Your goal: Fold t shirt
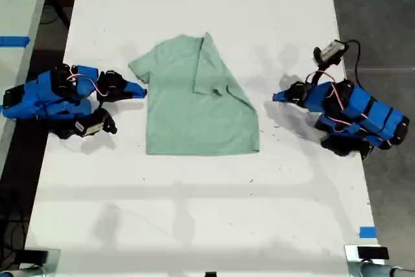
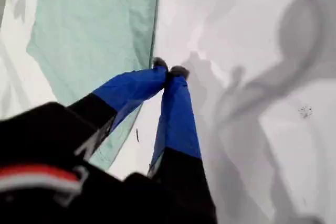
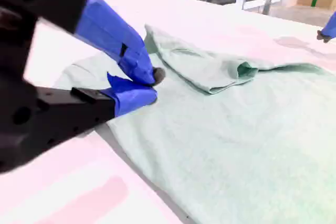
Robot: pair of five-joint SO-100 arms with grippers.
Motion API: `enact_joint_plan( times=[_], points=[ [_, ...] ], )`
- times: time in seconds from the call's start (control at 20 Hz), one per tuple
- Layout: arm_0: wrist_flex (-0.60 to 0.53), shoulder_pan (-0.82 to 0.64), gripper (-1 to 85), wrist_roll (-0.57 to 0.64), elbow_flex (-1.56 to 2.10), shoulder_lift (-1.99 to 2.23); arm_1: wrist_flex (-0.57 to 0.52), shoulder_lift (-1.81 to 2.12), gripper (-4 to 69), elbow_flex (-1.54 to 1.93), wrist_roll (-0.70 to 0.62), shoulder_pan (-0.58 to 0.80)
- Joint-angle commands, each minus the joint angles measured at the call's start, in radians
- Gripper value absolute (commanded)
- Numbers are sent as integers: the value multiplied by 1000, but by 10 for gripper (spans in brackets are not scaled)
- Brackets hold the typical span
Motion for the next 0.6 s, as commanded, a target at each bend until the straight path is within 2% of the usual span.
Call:
enact_joint_plan(
  times=[0.0,0.35,0.45,0.55],
  points=[
    [48,11,0,-109,6,6,18,15,25,38,43,-6],
    [55,-40,-1,-115,-15,6,18,15,25,38,43,-6],
    [51,-153,-1,66,-146,-52,18,15,25,38,43,-6],
    [123,-319,-1,264,-454,-425,17,15,25,38,44,-3]
  ],
)
